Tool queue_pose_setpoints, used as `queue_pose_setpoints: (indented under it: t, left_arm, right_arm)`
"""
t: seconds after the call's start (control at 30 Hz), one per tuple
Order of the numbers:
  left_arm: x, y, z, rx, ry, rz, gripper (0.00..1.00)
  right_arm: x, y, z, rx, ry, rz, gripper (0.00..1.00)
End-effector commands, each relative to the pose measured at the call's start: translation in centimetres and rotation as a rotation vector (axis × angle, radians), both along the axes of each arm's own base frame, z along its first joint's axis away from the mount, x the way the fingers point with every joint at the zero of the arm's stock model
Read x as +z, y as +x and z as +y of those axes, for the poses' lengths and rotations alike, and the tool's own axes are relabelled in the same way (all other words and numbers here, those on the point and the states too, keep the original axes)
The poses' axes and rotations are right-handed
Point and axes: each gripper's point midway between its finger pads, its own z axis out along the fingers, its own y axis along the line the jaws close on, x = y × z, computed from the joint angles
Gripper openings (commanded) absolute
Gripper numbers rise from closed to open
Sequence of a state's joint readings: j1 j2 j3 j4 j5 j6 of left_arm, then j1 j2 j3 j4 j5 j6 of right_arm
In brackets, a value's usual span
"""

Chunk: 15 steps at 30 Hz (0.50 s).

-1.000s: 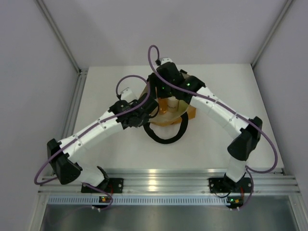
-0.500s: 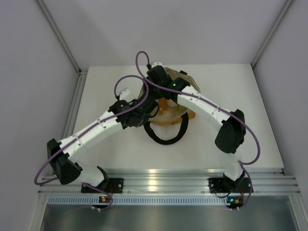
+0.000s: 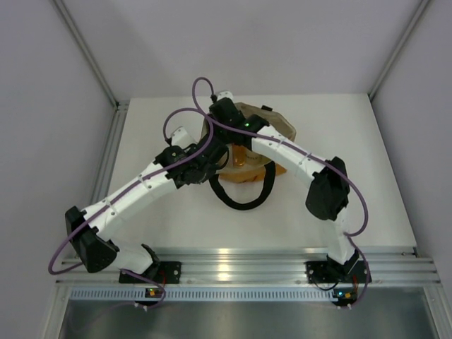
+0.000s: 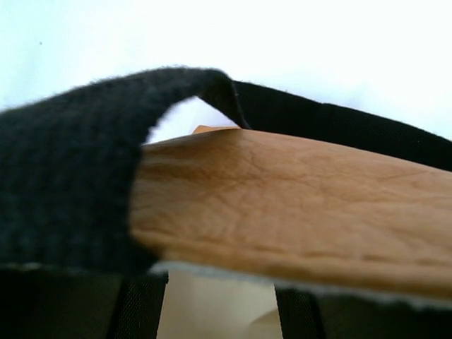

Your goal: Take the personal care products out of the canvas bag

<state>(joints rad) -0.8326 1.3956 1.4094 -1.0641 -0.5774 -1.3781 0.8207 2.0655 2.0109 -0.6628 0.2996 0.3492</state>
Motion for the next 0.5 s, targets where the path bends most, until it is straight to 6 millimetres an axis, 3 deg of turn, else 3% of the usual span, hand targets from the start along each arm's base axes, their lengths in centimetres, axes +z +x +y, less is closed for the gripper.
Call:
queue_pose_setpoints:
  t: [0.0, 0.3, 0.47]
  left_arm:
    - [0.9, -0.1, 1.1, 0.001, 0.028, -0.026, 0.0]
    - [0.9, 0.1, 0.6, -0.02, 0.024, -0.026, 0.0]
    - [1.0, 0.1, 0.6, -0.022, 0.02, -0.031, 0.0]
  right_arm:
    - [-0.2, 1.0, 0.7, -0.033, 0.0, -0.048, 0.52]
    - [-3.7, 0.8, 0.1, -0.085, -0.07, -0.02, 0.57]
    - [-5.1, 0.4, 0.7, -0.08, -0.074, 0.004, 0.57]
